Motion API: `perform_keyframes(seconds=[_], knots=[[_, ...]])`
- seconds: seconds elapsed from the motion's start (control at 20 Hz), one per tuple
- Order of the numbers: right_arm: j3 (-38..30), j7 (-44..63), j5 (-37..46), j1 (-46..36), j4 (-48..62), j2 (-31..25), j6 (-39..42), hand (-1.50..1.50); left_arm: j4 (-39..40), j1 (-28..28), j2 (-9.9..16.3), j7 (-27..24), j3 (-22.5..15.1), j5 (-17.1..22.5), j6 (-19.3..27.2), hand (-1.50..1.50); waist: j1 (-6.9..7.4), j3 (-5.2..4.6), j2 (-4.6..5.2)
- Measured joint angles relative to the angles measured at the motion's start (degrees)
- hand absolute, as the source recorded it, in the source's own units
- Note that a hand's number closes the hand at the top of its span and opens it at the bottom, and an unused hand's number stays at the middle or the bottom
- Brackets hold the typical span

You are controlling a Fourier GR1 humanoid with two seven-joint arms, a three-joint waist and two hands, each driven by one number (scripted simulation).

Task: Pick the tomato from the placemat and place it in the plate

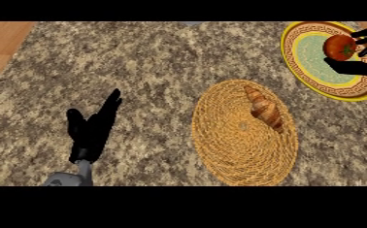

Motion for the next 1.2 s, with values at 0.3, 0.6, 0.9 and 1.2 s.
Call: perform_keyframes(seconds=[0.3, 0.6, 0.9, 1.2], knots=[[1.03, -0.56, 1.34, -3.51, 7.18, -0.57, 6.01, -1.5, 0.09, -0.2, -0.16, -0.87, -0.38, -0.26, -0.85, 0.0, 0.95, 0.15, 0.37], [-4.17, -7.74, -4.01, -5.28, 8.85, -0.59, 11.03, -1.5, 0.44, -0.06, -0.67, -1.29, -0.17, -0.46, -0.48, 0.0, 0.47, 0.35, 0.42], [-10.51, -12.34, -10.12, -5.28, 10.91, -2.17, 15.37, -1.5, 0.52, -0.11, -0.86, -0.52, 0.18, -0.46, -0.15, 0.0, -0.43, 0.34, 0.14], [-13.42, -13.42, -13.23, -3.48, 13.67, -7.13, 27.33, -1.5, -0.04, 0.51, -1.01, 0.03, 0.38, -0.71, 0.33, 0.0, -1.14, 0.26, -0.2]])
